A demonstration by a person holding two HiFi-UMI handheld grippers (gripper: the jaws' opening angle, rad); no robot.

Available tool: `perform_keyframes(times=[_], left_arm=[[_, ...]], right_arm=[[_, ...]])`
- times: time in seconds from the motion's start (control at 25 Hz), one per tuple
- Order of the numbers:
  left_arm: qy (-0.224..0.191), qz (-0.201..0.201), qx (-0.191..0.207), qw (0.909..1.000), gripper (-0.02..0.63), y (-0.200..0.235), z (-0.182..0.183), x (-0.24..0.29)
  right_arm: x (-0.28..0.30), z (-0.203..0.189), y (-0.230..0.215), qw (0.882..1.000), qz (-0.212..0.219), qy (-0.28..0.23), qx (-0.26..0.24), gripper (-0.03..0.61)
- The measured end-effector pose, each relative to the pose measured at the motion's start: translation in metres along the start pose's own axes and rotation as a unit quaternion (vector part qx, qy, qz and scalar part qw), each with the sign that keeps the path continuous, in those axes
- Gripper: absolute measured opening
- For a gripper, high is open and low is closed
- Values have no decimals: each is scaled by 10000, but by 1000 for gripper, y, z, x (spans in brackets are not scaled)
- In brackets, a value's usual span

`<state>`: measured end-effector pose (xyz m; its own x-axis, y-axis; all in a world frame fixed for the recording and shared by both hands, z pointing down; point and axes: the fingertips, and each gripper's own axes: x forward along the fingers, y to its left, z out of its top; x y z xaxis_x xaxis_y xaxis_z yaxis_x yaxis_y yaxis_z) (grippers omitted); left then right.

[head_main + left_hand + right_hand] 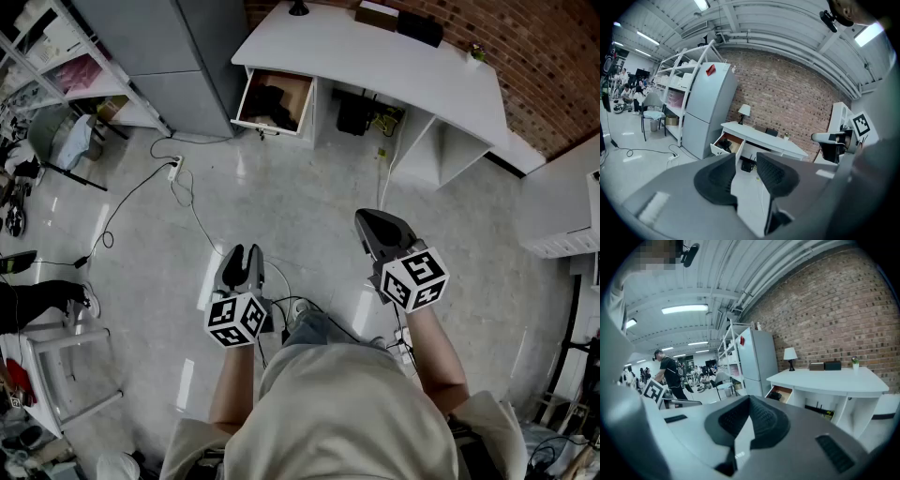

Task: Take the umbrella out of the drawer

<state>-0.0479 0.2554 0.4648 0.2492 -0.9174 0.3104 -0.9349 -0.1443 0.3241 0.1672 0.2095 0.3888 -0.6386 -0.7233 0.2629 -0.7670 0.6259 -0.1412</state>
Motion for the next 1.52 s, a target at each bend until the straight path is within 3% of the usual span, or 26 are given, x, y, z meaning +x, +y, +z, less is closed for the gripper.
perform_keyframes(times=[0.16, 0.48, 0.6, 0.96, 1.16, 1.28, 1.44, 1.52], left_arm=[[-32, -105, -11, 9999, 126, -13, 0, -17], [102, -766, 399, 9962, 127, -29, 7, -29], [111, -800, 558, 9952, 127, -26, 10, -31], [-6, -832, 453, 9955, 125, -8, 22, -25], [-64, -761, 502, 9958, 28, 5, 27, -21], [-55, -768, 574, 9954, 12, 7, 30, -15], [-33, -905, 543, 9944, 15, 7, 32, -8], [-28, -966, 505, 9940, 91, 7, 33, -3]], right_arm=[[-18, -11, 20, 9999, -36, 102, -15, 0], [-22, -33, 53, 9994, -302, 165, 26, 2], [-14, -30, 67, 9995, -292, 113, -88, 2], [6, -21, 88, 9993, -228, -67, -295, 2], [12, -21, 91, 9986, -288, -77, -437, 2], [15, -22, 86, 9989, -323, -82, -332, 11], [19, -21, 78, 9989, -394, -123, -218, 54], [23, -22, 72, 9989, -407, -123, -180, 85]])
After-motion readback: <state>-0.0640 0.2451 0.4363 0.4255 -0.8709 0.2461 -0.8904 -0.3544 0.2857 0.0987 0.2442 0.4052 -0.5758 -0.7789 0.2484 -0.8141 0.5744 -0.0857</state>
